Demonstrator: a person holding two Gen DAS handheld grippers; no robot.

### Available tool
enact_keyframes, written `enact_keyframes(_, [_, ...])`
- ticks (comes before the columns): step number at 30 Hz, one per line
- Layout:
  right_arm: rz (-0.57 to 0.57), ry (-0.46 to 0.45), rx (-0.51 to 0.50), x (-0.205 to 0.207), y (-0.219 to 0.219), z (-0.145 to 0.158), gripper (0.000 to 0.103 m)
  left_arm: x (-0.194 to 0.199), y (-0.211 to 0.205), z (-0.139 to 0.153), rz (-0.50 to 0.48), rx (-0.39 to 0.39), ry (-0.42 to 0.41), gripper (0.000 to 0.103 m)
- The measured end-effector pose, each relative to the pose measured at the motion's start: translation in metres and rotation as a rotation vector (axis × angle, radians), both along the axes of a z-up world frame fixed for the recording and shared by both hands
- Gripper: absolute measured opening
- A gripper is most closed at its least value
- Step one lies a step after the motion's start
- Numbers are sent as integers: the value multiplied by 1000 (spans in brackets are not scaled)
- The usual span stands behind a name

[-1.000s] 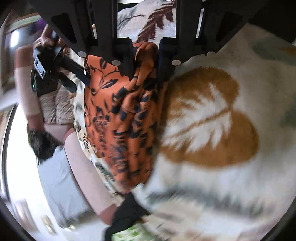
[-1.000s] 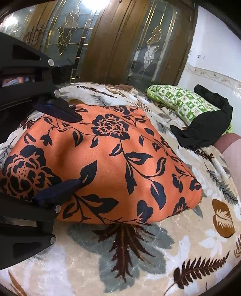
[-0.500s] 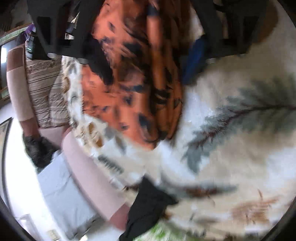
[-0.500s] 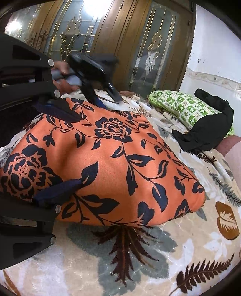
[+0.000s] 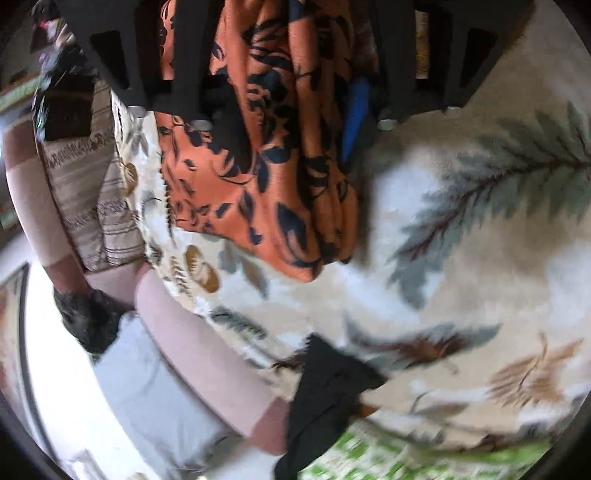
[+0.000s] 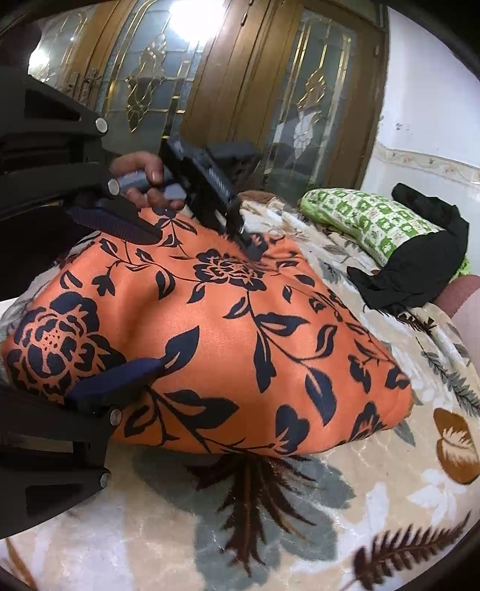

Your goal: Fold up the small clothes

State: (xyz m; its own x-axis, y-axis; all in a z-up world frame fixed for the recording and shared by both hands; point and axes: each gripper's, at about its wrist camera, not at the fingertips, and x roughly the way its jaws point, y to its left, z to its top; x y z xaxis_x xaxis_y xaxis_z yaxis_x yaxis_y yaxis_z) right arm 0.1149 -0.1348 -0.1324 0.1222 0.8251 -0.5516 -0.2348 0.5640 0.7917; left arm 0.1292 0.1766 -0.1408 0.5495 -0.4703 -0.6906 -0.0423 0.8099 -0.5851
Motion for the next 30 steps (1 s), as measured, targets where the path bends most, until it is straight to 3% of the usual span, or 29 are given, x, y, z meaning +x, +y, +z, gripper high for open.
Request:
enact_keyframes(1, [5,-18,21,3,-2,9,68,4,0,-3,-2,11,5,54])
enact_keyframes(2, [2,-41,51,7,-4,18,68,13,1,-17,6,24,63,52])
enact_keyframes(3, [-8,-61,94,14,-6,26,68,15,8,-28,10,-7,90,45])
enact_keyframes(5, [-34,-46,158,36,-8,26,72,18,16,-35,32,-82,91,42])
enact_keyframes(6, [-59,-21,149,52,-7,14,79,17,16,-31,36,-81,93,42])
enact_keyframes(7, [-95,35,80,67,-7,-7,81,16,13,-27,35,-72,93,42])
enact_keyframes(8, [-120,146,63,80,-8,-36,78,14,10,-21,41,-43,101,43])
enact_keyframes(9, [-148,190,118,83,-12,-45,77,8,8,-9,50,4,88,43])
enact_keyframes(10, [-167,181,152,81,-18,-38,77,2,7,1,50,29,56,45])
enact_keyframes(12, [-154,84,152,67,-25,-10,77,-22,9,26,61,33,-25,61])
enact_keyframes(13, [-149,48,153,57,-30,1,77,-31,12,31,66,32,-39,64])
enact_keyframes(19, [-157,42,101,-2,-48,4,78,-83,-13,52,86,154,-50,64])
enact_keyframes(23, [-61,-3,150,-38,-32,15,78,-108,-43,46,90,225,-60,64])
enact_keyframes(25, [-2,-16,162,-47,-15,12,78,-110,-47,27,84,301,-2,64])
enact_keyframes(26, [7,-1,140,-46,-9,4,79,-107,-42,7,120,324,78,56])
enact_keyframes(28, [-9,78,86,-38,0,-25,79,-108,-29,-10,165,215,147,56])
enact_keyframes(30, [-55,105,121,-38,-5,-19,79,-117,-32,9,166,233,106,55])
